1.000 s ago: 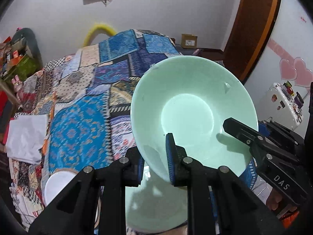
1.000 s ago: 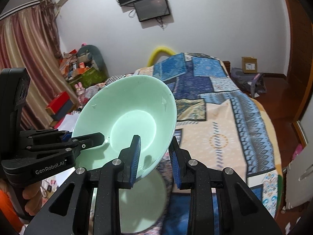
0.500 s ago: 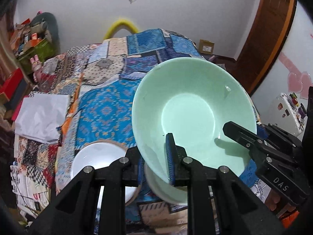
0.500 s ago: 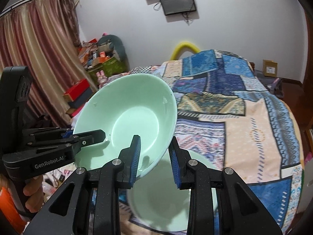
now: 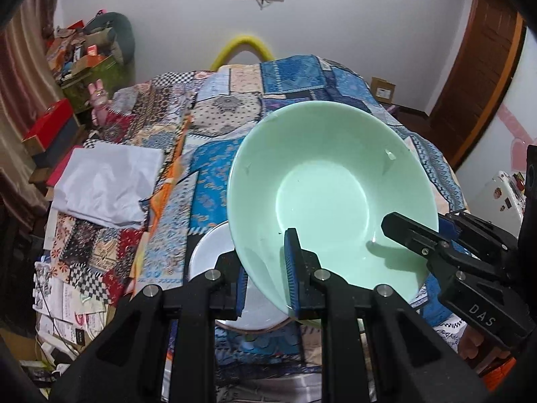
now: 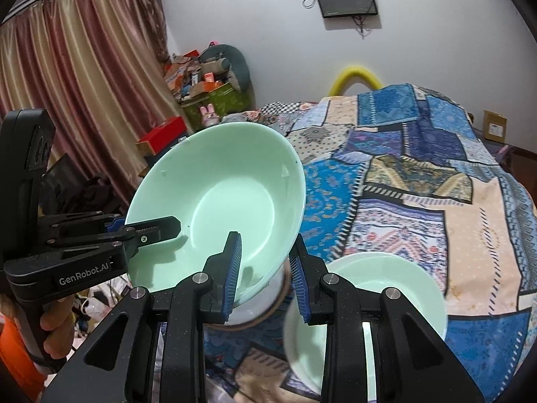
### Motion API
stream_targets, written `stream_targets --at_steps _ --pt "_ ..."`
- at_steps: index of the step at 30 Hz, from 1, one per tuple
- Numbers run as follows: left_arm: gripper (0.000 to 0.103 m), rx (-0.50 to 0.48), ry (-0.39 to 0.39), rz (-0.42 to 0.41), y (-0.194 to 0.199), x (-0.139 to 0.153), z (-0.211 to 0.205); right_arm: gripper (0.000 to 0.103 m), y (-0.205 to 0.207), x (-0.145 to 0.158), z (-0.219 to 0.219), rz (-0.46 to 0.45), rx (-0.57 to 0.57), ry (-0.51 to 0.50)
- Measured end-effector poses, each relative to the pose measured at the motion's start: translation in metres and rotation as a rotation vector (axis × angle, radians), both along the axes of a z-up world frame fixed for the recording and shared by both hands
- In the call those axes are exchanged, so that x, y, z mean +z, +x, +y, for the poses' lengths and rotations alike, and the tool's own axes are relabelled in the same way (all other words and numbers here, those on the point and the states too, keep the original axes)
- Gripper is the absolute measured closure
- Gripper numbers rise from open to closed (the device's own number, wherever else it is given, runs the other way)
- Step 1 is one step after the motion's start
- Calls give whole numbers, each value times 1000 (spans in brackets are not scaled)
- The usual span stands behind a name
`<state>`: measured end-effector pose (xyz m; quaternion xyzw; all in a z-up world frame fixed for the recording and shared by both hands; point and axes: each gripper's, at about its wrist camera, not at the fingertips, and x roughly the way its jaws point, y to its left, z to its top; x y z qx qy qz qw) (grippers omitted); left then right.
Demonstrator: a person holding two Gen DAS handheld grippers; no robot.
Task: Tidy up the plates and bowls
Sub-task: 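Carry the mint green bowl with both tools over the white dotted bowl, then lower the mint green bowl into the white dotted bowl, gripping the nested rims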
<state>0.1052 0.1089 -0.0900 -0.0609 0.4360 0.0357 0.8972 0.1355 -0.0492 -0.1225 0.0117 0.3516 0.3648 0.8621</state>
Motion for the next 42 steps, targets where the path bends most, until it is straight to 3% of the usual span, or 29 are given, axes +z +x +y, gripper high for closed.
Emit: stream_targets --at_steps 15,31,42 --pt "84 79 -22 70 -14 -39 50 77 1 -32 42 74 62 -30" --pt "84 87 -86 190 0 -102 64 77 13 -80 54 194 71 -72" --pt "84 93 -79 204 5 -113 64 77 14 -92 55 229 88 -91"
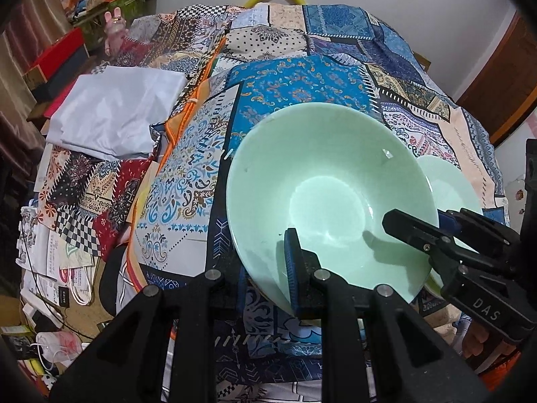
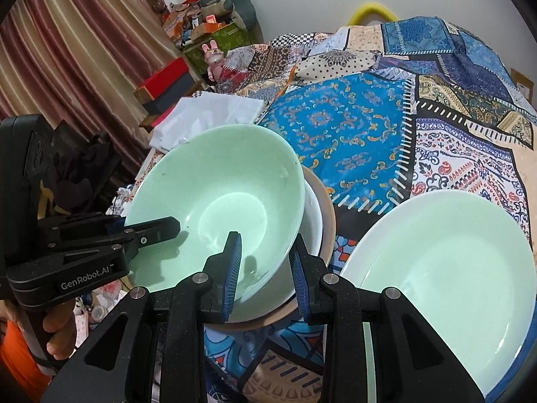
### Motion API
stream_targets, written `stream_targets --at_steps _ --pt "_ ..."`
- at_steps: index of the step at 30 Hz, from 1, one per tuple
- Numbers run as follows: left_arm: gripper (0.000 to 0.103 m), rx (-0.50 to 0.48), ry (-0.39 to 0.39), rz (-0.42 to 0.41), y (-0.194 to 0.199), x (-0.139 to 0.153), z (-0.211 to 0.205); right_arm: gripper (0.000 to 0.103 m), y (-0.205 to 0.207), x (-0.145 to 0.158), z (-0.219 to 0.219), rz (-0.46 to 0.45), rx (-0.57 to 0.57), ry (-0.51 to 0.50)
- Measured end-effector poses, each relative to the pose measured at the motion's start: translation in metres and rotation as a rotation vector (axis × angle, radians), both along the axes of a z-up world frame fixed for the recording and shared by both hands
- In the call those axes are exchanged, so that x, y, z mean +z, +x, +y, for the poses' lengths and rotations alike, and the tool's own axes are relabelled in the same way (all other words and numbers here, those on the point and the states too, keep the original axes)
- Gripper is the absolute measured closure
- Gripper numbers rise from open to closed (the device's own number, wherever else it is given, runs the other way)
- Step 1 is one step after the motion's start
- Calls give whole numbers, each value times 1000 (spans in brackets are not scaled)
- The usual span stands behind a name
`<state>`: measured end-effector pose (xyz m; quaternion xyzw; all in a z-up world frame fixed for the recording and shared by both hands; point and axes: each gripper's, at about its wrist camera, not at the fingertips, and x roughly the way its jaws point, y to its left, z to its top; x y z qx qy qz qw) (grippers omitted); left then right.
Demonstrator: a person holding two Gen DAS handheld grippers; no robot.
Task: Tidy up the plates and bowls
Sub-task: 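Lower the mint green bowl into the white dotted bowl, gripping the nested rims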
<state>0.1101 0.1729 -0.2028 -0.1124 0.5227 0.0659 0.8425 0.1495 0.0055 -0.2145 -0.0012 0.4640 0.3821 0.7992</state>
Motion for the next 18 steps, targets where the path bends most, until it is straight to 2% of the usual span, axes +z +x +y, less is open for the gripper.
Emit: stream_targets --at_steps 10,18 --pt "84 7 39 40 2 -14 1 77 0 -6 0 18 17 -5" --pt "84 7 67 34 0 -16 -1 75 1 -2 -2 7 12 -9"
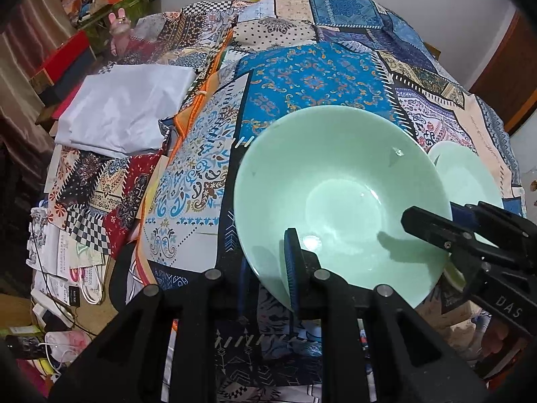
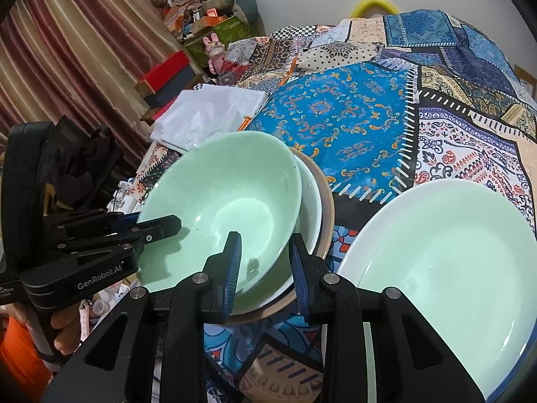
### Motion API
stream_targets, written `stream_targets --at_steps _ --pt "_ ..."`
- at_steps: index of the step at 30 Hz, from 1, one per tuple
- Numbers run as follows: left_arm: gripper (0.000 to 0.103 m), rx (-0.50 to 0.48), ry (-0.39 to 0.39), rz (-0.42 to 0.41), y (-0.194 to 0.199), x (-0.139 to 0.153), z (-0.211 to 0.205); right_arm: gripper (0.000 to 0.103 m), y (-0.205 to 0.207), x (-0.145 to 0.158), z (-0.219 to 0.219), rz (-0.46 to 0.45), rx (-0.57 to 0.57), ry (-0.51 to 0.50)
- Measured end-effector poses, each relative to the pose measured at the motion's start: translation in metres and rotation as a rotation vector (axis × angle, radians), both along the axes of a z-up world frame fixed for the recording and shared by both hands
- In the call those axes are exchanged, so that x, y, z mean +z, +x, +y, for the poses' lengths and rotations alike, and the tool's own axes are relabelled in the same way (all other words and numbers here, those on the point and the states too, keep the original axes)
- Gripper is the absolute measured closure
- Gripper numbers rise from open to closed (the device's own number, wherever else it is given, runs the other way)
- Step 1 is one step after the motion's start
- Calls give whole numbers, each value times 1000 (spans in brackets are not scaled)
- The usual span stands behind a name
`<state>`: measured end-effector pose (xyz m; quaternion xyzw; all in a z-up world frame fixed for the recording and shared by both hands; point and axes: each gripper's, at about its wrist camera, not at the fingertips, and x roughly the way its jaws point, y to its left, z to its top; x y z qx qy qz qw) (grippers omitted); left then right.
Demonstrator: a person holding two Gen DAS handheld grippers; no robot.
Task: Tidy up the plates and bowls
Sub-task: 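Lower the mint green bowl into the white dotted bowl, gripping the nested rims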
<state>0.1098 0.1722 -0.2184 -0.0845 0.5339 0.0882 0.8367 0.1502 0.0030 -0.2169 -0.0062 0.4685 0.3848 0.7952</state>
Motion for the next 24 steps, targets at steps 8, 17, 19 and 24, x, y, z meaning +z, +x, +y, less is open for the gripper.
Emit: stream_targets --at_steps 8,17,19,24 --pt "84 8 -43 6 0 1 6 73 1 11 -6 -68 -8 -27" --pt "81 19 -78 -32 -9 10 14 73 9 17 -17 -97 -26 -36" --pt "74 18 -87 -31 -9 9 15 73 13 14 -19 -85 -32 -39" --pt "69 15 -104 -10 -9 -3 18 72 20 3 -16 -55 -24 -61"
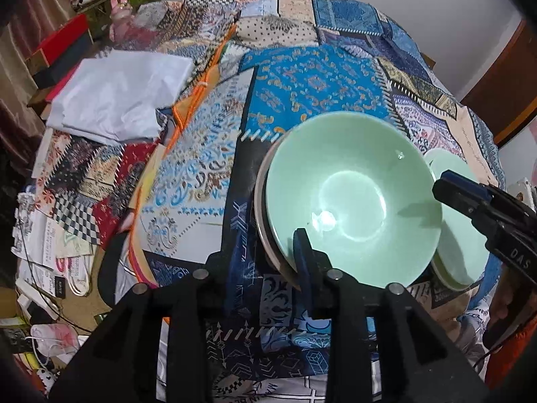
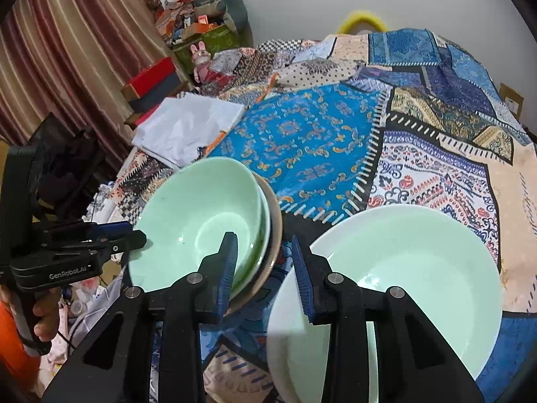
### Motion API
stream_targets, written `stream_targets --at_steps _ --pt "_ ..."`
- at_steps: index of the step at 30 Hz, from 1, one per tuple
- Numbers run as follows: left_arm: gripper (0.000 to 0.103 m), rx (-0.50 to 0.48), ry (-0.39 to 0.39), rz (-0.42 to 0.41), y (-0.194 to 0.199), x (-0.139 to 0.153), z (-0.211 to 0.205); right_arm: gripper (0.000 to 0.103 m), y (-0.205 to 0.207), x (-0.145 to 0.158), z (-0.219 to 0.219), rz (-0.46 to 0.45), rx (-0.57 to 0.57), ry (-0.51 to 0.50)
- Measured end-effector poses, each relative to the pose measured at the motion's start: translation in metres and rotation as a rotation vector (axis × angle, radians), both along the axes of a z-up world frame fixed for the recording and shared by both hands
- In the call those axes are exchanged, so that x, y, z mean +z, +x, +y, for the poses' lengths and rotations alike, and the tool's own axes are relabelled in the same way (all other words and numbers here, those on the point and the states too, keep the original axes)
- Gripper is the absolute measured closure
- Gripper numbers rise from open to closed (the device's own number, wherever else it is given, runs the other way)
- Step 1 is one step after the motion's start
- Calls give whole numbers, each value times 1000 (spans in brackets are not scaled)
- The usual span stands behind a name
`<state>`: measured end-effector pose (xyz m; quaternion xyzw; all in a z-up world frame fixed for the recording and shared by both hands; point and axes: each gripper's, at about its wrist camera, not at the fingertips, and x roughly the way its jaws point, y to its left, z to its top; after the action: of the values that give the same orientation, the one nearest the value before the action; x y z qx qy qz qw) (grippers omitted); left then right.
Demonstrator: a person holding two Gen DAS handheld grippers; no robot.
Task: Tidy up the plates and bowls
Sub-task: 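Lower the mint green bowl into the white dotted bowl, gripping the nested rims, then lift the nested bowl stack with both tools and carry it over the plates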
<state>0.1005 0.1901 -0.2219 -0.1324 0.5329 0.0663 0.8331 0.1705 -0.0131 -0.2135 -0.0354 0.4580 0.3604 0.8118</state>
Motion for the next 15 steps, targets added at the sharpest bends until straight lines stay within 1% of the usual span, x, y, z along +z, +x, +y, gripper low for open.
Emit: stream_targets --at_steps 2,8,10,12,15 --pt "66 2 -11 -4 0 -5 1 70 2 -2 0 10 5 2" --pt "65 -11 -36 2 4 -16 1 70 4 -11 11 22 37 -14" --pt "62 -11 -44 4 6 -19 2 70 4 -13 13 36 46 -13" --pt "58 -4 -59 6 7 -23 4 69 5 -17 16 57 51 -11" --pt "58 6 -112 16 8 -30 10 68 7 -20 19 69 54 -16"
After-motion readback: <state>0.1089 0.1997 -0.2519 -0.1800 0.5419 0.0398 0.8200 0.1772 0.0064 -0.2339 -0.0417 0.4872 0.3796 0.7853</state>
